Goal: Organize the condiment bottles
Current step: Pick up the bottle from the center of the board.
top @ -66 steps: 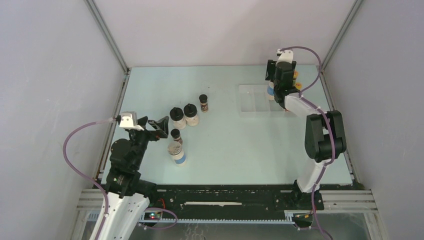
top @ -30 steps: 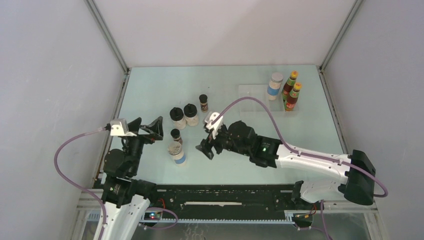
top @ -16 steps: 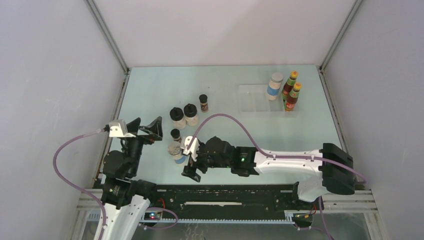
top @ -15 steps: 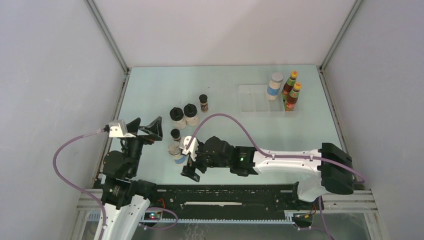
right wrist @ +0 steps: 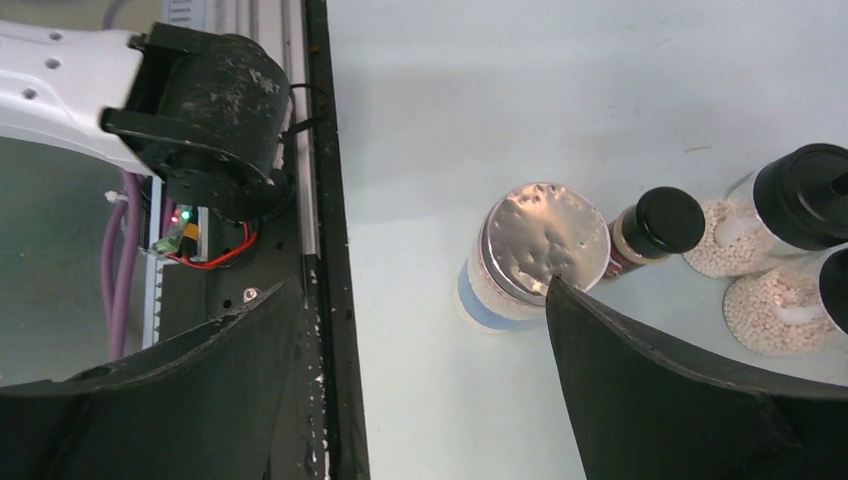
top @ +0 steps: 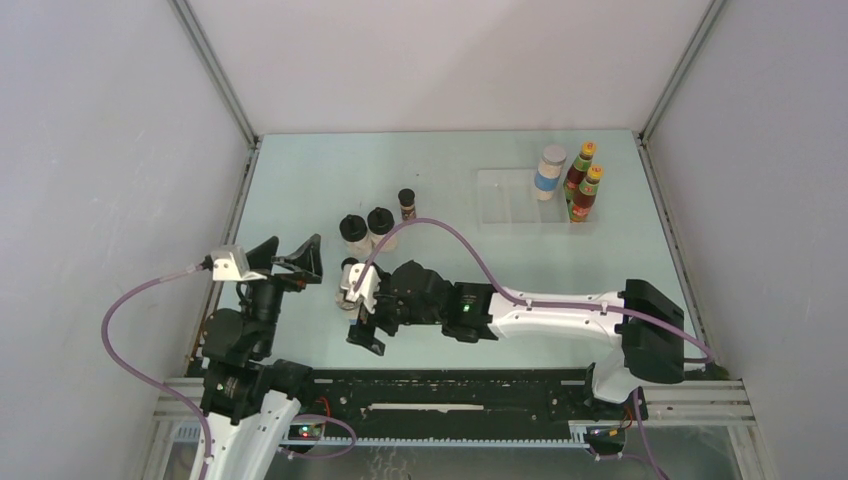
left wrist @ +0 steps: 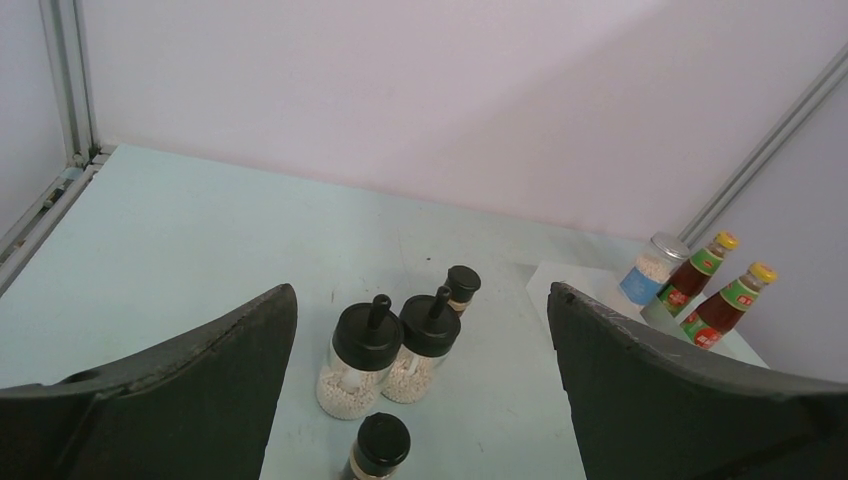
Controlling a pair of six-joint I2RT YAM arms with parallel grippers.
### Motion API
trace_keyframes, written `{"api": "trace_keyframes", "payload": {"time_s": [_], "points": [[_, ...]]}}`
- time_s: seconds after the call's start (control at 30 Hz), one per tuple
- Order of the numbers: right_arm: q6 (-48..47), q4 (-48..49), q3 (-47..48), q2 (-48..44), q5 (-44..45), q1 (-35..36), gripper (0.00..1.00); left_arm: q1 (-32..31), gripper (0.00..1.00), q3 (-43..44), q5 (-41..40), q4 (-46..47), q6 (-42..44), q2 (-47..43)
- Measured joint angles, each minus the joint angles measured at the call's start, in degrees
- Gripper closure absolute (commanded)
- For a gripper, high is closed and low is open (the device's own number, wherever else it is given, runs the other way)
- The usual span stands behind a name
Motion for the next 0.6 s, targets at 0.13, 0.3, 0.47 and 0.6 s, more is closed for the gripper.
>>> {"api": "trace_keyframes", "payload": {"time_s": [0.13,0.3,0.47,0.6], "points": [[-0.3,-1.2,0.4,1.1,-0.5,-1.1,0.0,-0.1,0.0,0.0,0.0,0.0,0.0,-0.3],[-0.5,-2.8,2.8,2.9,-2.1,-3.2,0.0,-0.1,0.0,0.0,0.0,0.1,0.0,-1.4],[-0.5,-3.1,5.7,4.7,-3.9,-5.6,0.0,-0.2,0.0,0.0,0.0,0.1,0.0,-2.0],[-0.5,-3.3,7.2,6.1,-5.4,-7.1,0.0,-0.6,0.0,0.0,0.1,0.1,0.0,-2.0]]}}
